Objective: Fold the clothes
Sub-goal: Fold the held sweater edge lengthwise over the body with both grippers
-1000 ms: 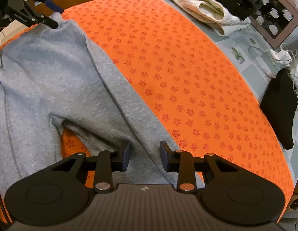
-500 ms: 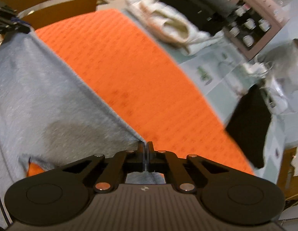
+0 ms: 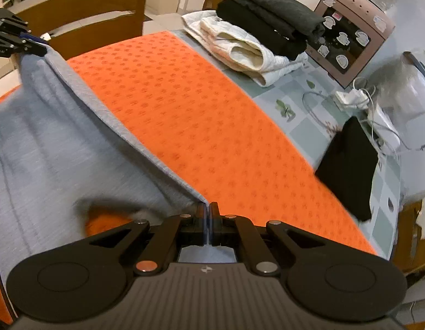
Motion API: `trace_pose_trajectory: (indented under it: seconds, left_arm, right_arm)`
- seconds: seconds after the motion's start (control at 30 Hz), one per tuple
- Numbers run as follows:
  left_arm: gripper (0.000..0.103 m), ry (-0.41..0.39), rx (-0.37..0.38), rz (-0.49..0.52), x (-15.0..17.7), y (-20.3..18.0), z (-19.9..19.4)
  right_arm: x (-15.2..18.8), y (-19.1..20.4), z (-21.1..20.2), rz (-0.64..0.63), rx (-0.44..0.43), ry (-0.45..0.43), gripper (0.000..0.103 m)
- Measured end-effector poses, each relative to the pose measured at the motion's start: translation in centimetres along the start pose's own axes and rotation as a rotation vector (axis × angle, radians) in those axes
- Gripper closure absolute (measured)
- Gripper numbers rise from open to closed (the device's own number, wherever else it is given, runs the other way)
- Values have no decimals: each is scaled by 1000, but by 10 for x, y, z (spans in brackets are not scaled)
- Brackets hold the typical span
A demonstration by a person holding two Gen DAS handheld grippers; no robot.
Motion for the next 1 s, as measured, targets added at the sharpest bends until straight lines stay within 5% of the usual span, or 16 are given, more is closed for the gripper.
trace_pose_trajectory:
  seconds: [0.47,0.8,1.0]
  left_arm:
    - [90,106,59,92,66,-50,-52]
    - [90,109,-10,215,85,-67,-77]
    - [78,135,-48,218,96,-73,-84]
  right_arm:
    - [95,109,-60,0,-42,85,101]
    - [123,163,-78,-65,-92,75,101]
    - [132,177,-82,-84,-96,49,101]
Point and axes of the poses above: each gripper's, at about its wrist camera, not at the fingertips, and z roughly the way its jaws point, y to its left, x to its underside, the point moved 5 cm from there along z, roughly the way its jaws point, and after that the axes turned 2 degrees about -y, right-handed, at the moved point
